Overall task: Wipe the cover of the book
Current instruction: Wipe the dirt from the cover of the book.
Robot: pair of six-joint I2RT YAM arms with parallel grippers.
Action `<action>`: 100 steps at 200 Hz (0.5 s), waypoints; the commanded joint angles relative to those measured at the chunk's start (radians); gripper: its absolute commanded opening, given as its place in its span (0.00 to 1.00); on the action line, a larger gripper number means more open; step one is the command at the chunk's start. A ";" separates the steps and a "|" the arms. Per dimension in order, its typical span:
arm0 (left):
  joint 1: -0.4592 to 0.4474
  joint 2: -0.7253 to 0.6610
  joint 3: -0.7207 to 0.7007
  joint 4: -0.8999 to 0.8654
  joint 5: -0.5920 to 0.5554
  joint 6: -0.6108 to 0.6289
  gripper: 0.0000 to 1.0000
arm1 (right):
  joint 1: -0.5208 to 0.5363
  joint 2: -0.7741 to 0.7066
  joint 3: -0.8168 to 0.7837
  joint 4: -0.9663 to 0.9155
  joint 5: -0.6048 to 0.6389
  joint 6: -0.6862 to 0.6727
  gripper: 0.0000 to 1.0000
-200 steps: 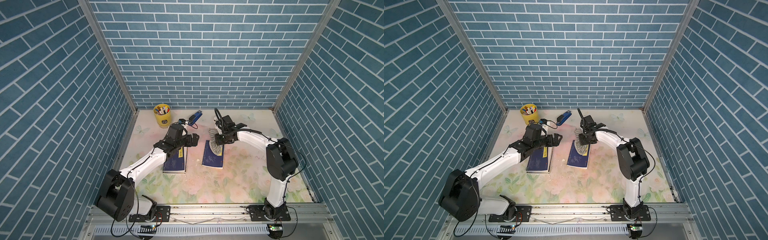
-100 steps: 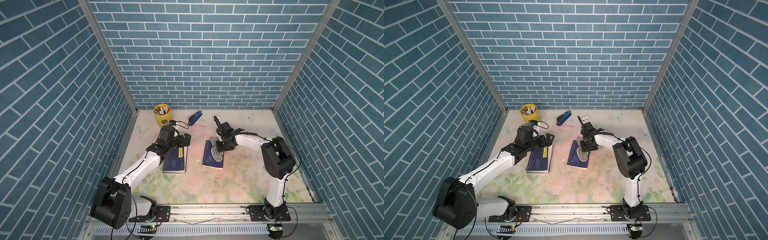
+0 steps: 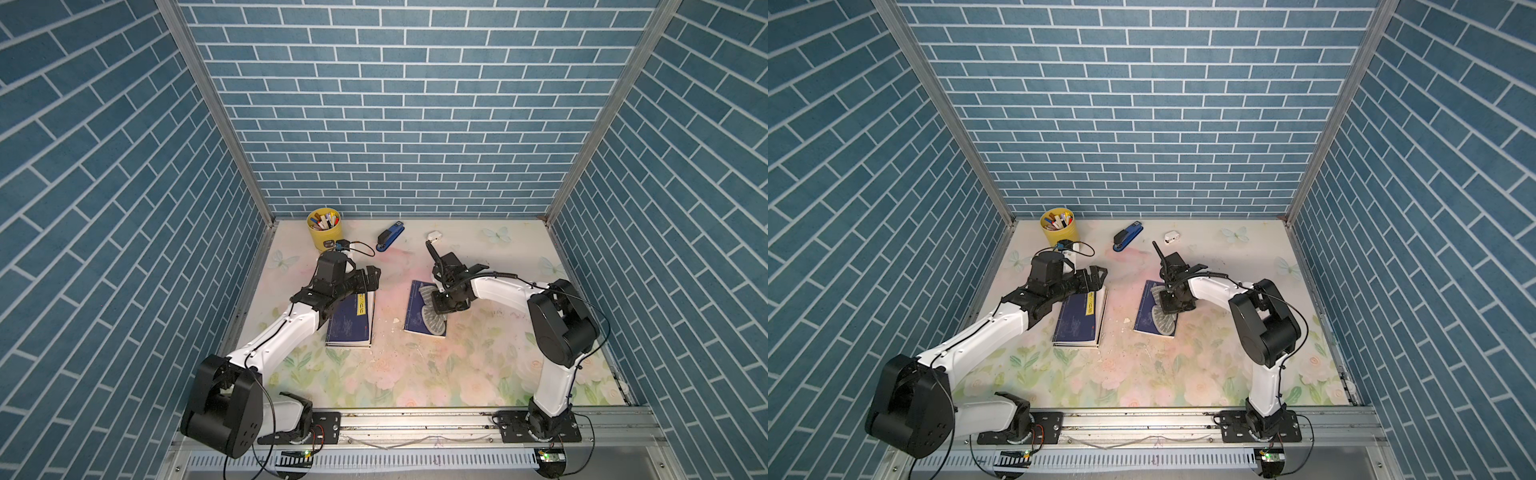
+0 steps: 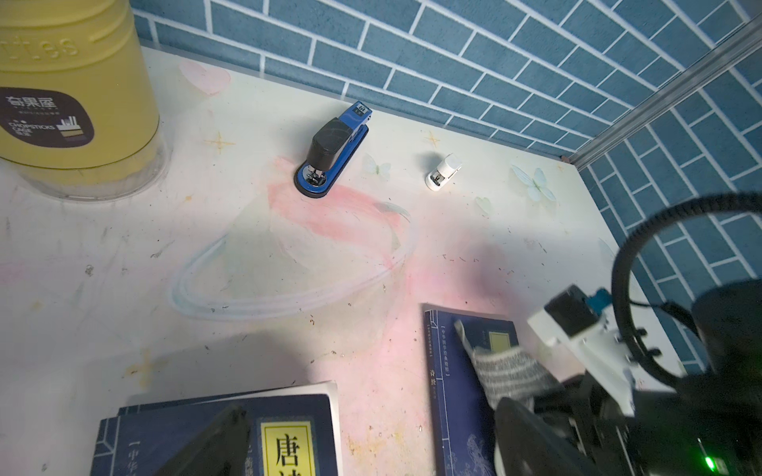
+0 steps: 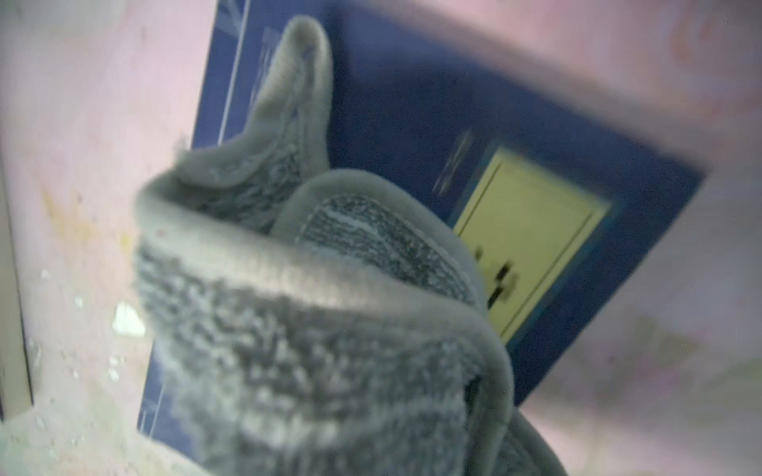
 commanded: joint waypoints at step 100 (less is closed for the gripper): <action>0.014 0.002 -0.027 0.026 0.004 -0.010 0.98 | 0.037 0.045 0.044 -0.123 0.084 -0.047 0.00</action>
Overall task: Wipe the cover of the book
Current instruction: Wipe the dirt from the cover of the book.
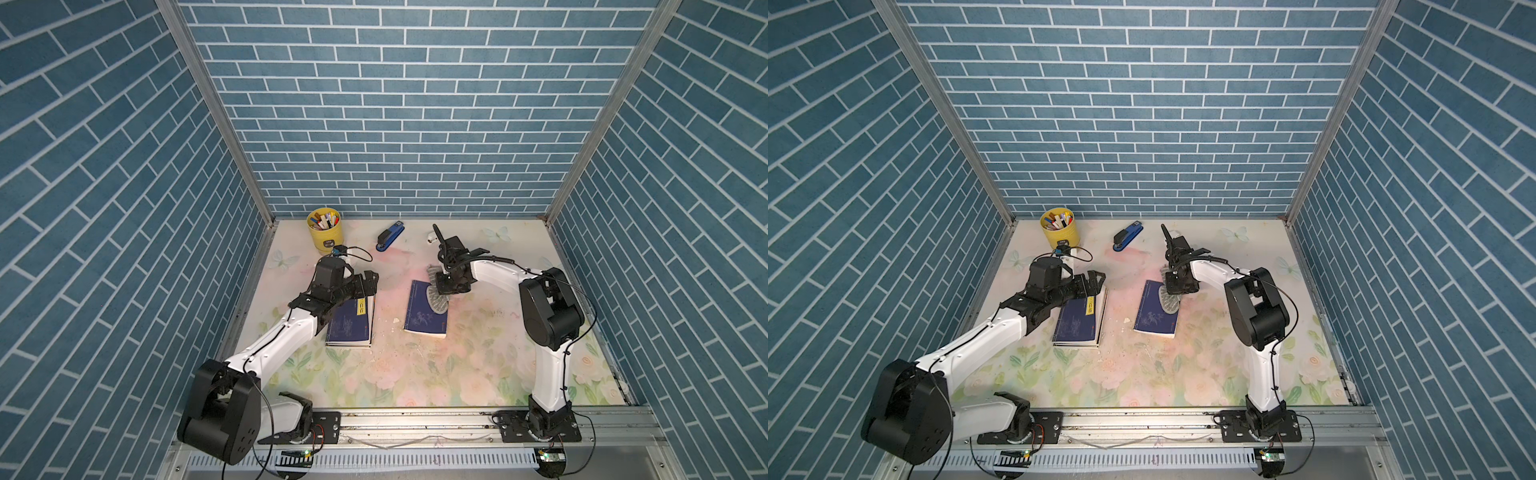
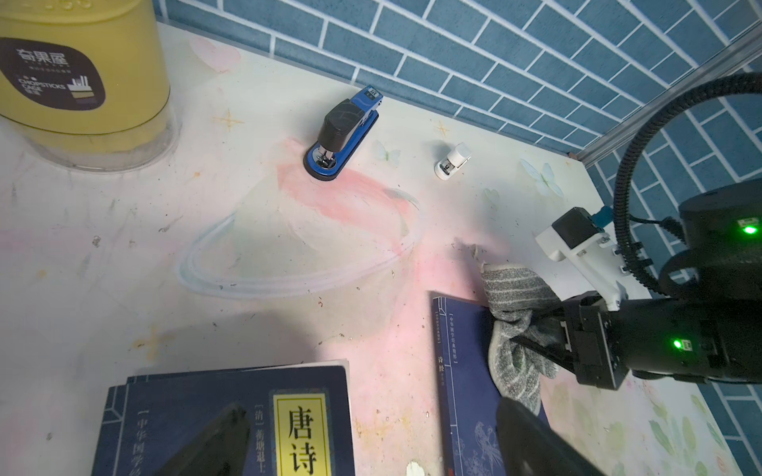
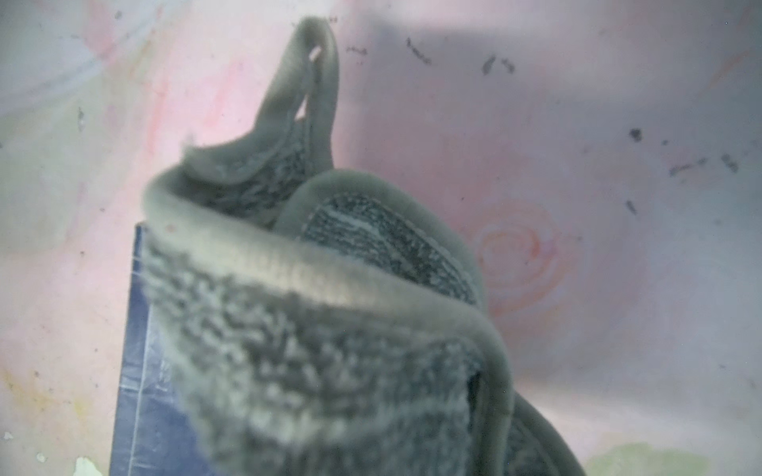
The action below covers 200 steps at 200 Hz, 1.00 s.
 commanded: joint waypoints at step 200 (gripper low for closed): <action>0.026 -0.010 0.005 0.007 0.000 0.005 0.98 | 0.088 0.050 0.009 -0.027 -0.069 -0.007 0.00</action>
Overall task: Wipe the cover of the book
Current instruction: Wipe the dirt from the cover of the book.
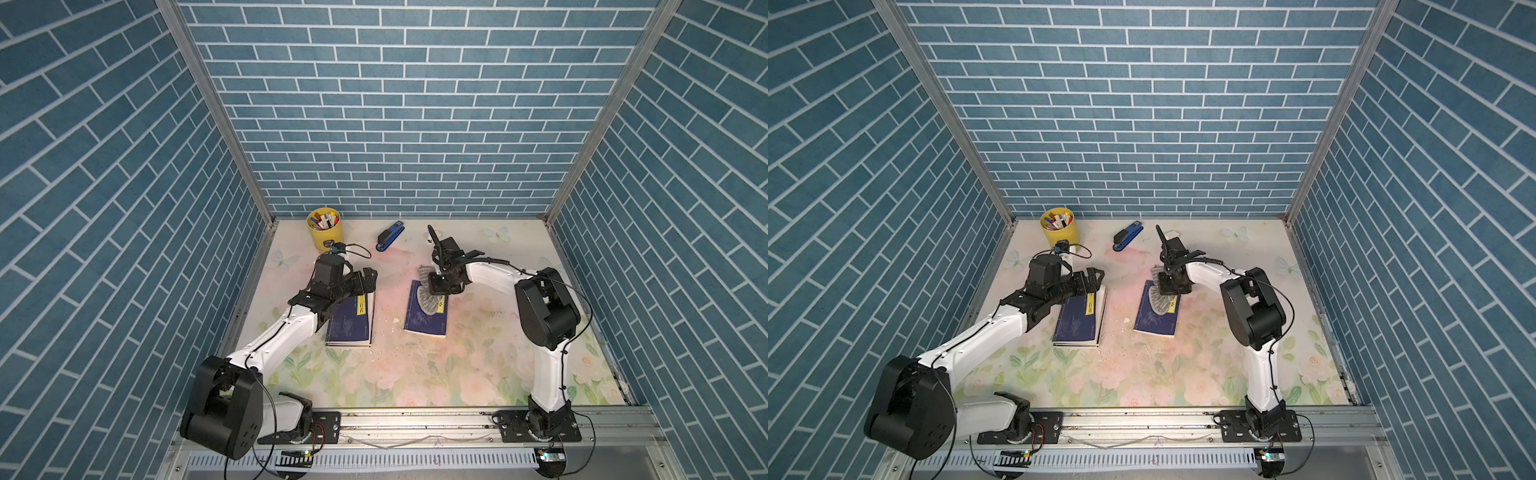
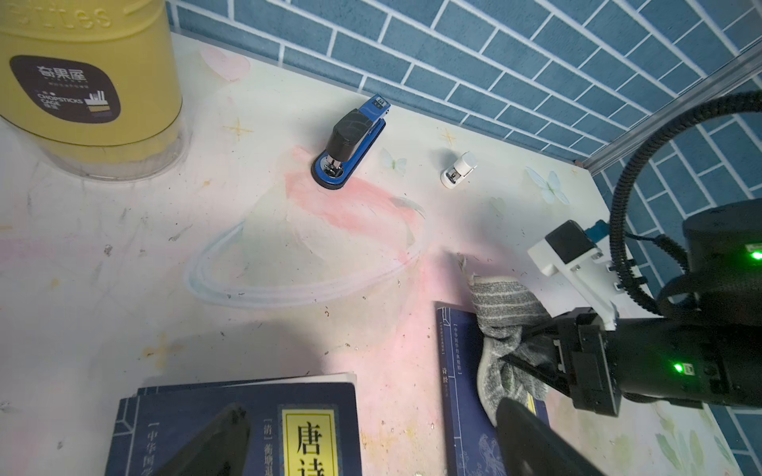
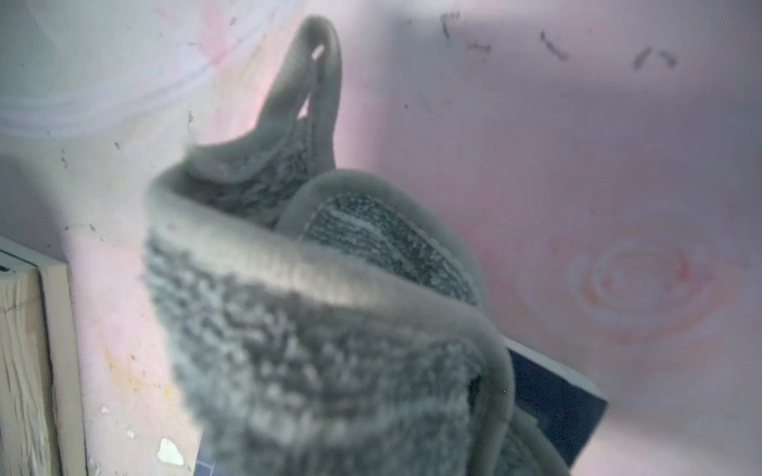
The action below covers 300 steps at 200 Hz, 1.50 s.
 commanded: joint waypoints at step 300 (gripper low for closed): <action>0.023 0.010 -0.008 0.055 0.023 -0.008 0.98 | 0.193 -0.091 -0.320 0.052 -0.001 0.037 0.00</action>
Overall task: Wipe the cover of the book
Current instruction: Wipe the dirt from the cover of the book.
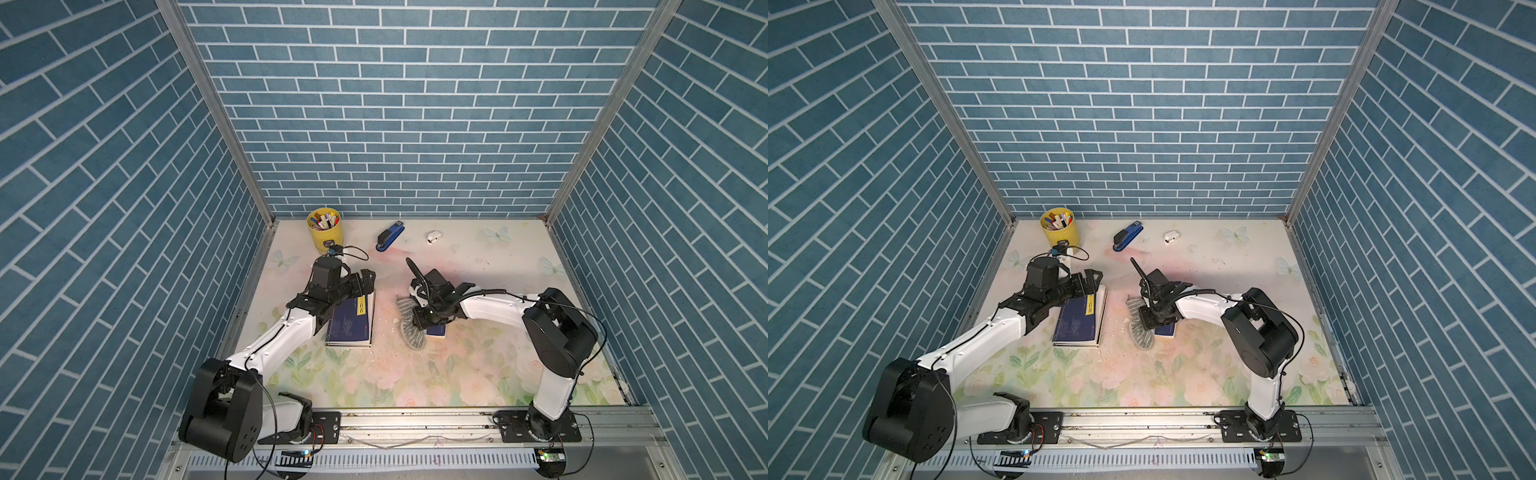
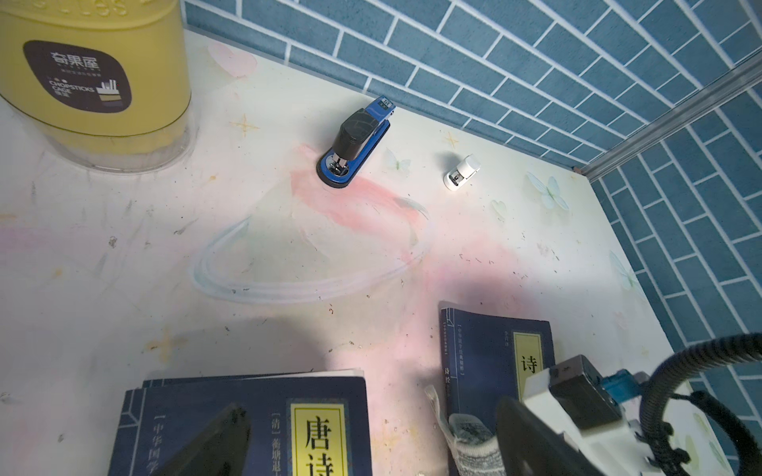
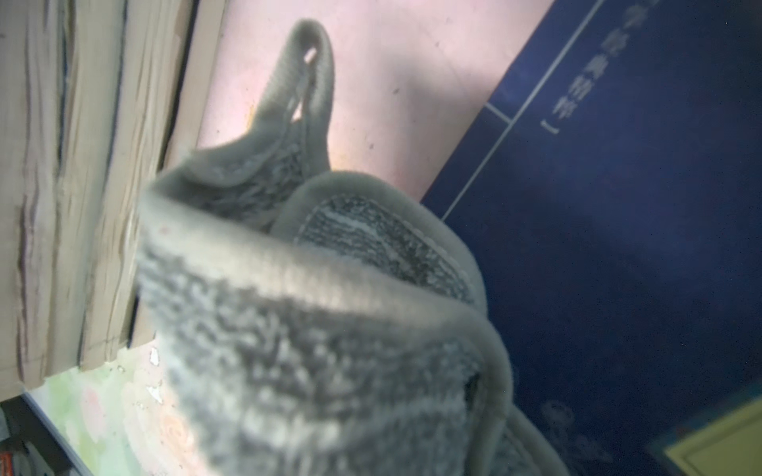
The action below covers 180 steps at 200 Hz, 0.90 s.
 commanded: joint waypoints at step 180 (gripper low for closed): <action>0.008 0.023 -0.006 0.057 0.023 -0.012 0.98 | 0.021 0.082 -0.017 -0.167 0.023 -0.053 0.00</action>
